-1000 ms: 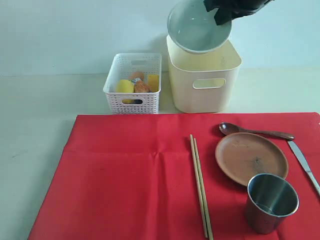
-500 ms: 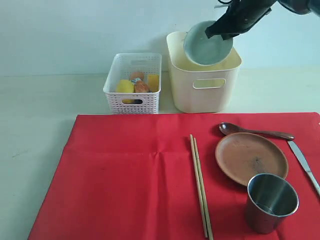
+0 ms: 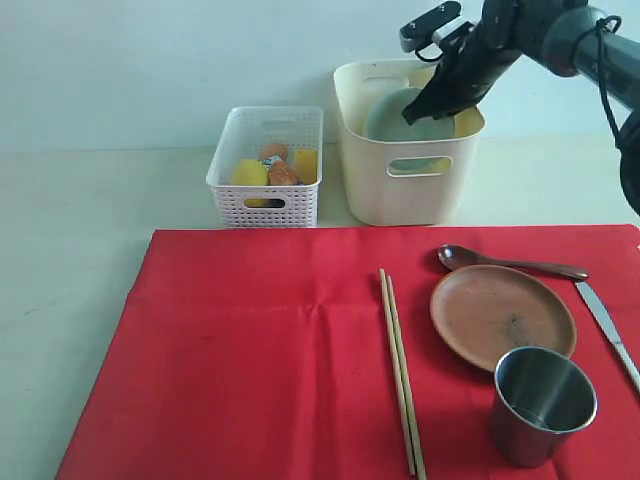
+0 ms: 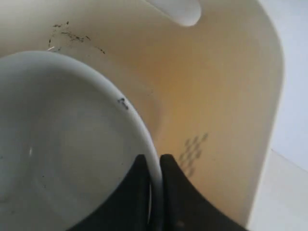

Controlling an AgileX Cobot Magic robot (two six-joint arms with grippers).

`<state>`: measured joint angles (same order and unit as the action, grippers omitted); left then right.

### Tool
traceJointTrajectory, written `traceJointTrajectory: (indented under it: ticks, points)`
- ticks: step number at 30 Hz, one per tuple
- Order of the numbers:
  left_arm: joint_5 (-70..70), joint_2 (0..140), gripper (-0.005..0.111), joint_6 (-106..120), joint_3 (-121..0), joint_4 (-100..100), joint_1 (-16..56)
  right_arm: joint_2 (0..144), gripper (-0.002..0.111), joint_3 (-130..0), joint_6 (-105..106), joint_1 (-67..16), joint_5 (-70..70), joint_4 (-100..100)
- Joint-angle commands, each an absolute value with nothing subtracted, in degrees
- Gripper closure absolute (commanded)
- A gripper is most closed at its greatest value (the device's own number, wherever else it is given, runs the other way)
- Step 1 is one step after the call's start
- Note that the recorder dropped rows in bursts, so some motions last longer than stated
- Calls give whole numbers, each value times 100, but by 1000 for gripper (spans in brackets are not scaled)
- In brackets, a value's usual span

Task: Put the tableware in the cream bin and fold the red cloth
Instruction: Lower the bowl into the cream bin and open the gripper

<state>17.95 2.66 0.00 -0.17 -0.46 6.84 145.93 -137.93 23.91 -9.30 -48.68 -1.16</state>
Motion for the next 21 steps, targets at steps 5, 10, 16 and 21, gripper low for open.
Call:
traceJointTrajectory:
  ticks: [5,10,16,21]
  points:
    - [1774,241,107,0,0,-81,660,14574,85,-13860,2412,-931,-4889,-150]
    - [1774,241,107,0,0,-81,660,14574,59,-13898,2384,-931,-4974,-150]
    - [1774,241,107,0,0,-81,660,14419,44,-14172,2162,-931,-5285,-168]
    - [1774,241,107,0,0,-81,660,14121,44,-14461,1696,-931,-5728,-168]
